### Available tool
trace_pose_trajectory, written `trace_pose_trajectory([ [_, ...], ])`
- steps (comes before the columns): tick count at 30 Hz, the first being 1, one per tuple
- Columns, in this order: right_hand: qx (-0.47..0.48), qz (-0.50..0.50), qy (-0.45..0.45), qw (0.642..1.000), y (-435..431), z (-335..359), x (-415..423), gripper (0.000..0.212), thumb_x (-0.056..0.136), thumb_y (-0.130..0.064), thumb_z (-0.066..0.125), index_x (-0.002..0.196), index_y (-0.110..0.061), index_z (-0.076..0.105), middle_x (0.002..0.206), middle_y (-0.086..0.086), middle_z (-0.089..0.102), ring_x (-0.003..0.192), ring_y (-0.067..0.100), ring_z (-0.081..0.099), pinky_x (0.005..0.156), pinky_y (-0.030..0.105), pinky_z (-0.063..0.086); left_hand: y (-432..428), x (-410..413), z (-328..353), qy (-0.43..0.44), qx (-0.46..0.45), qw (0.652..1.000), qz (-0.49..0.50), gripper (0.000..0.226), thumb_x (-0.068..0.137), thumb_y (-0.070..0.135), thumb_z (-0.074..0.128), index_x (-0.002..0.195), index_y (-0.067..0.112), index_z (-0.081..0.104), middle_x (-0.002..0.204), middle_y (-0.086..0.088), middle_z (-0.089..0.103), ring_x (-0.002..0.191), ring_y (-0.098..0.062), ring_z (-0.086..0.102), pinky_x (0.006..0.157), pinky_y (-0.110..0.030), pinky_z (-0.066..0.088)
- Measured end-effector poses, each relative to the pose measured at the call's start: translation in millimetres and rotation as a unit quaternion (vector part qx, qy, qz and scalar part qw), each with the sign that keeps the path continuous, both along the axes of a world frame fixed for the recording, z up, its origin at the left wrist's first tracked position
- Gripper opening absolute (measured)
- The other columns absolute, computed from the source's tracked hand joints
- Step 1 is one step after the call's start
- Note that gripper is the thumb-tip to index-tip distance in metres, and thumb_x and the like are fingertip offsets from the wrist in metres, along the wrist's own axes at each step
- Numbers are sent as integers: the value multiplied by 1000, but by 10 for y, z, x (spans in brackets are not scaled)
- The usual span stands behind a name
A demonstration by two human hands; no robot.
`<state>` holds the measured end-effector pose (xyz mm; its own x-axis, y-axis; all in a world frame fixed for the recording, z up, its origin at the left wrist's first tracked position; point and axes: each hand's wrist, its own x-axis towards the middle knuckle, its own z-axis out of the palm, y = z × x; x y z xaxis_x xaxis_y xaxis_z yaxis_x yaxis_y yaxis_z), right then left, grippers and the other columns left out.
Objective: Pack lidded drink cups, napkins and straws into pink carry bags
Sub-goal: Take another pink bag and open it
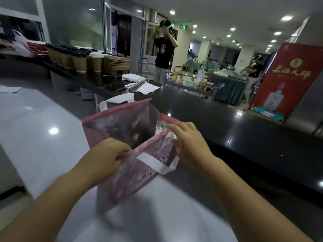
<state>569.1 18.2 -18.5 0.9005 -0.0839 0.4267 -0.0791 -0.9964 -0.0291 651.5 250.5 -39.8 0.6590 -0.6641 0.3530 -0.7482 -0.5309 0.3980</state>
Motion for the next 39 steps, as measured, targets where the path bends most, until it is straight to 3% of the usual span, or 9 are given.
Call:
trace_pose_trajectory([
  [6, 12, 0, 62, 998, -28, 59, 13, 48, 88, -38, 54, 134, -41, 40, 141, -16, 37, 127, 16, 21, 99, 39, 20, 298, 109, 37, -20, -13, 996, -91, 28, 75, -1, 68, 87, 24, 69, 79, 32, 51, 76, 5, 53, 64, -7, 38],
  [9, 26, 2, 101, 995, -65, 83, -120, 50, 83, -63, 47, 129, -45, 40, 131, -16, 46, 120, 13, 25, 93, 37, 19, 402, 127, 40, -26, -7, 992, -126, 29, 72, -5, 70, 82, 22, 70, 81, 20, 61, 77, -2, 55, 64, -9, 40],
  [12, 87, 15, 66, 994, -51, 80, -270, 57, 83, -70, 35, 133, -43, 35, 130, -12, 45, 117, 11, 28, 91, 35, 22, 481, 102, 65, -32, -30, 988, -151, 29, 69, -10, 72, 81, 17, 72, 84, 7, 67, 82, -5, 54, 69, -10, 44],
  [17, 91, -8, 84, 992, -19, 112, -543, 40, 90, -59, 38, 127, -46, 42, 111, -9, 40, 103, 11, 32, 87, 33, 33, 527, -151, 168, -64, -57, 978, -192, 32, 64, -13, 75, 81, 14, 73, 85, 5, 66, 84, -3, 54, 72, -16, 47],
  [20, 125, -24, 112, 986, -16, 177, -834, 23, 90, -49, 47, 107, -37, 57, 102, -8, 46, 92, 11, 46, 81, 33, 46, 501, -398, 203, -83, -60, 973, -206, 31, 63, -13, 75, 82, 12, 73, 86, 4, 67, 85, -6, 56, 73, -9, 47],
  [24, 73, -42, 69, 994, 1, 223, -1453, 11, 90, -36, 55, 86, -27, 58, 90, -6, 55, 78, 14, 53, 67, 33, 48, 396, -797, 212, -112, -70, 972, -195, 31, 61, -9, 78, 84, 10, 72, 91, -1, 65, 83, -19, 62, 66, -11, 50],
  [34, 63, -97, -141, 983, -119, 84, -3715, 10, 83, -13, 69, 89, -5, 69, 83, 6, 65, 69, 16, 58, 60, 22, 49, -278, -2310, 72, -130, -140, 952, -238, 27, 65, 1, 75, 91, 5, 70, 101, -9, 61, 90, -20, 58, 83, -11, 45],
  [37, 60, -134, -158, 977, -202, 31, -4420, 12, 80, -12, 70, 89, -3, 70, 81, 8, 67, 69, 16, 59, 59, 24, 52, -579, -2833, 11, -128, -141, 941, -280, 25, 66, 8, 71, 91, 4, 70, 99, -11, 62, 88, -18, 57, 70, -8, 47],
  [39, 60, -163, -171, 970, -271, 18, -4855, 12, 80, -9, 70, 88, -1, 70, 80, 10, 67, 68, 20, 60, 59, 27, 52, -804, -3166, -31, -119, -141, 935, -302, 27, 64, 1, 74, 91, 5, 70, 99, -12, 63, 87, -19, 58, 74, -13, 45],
])
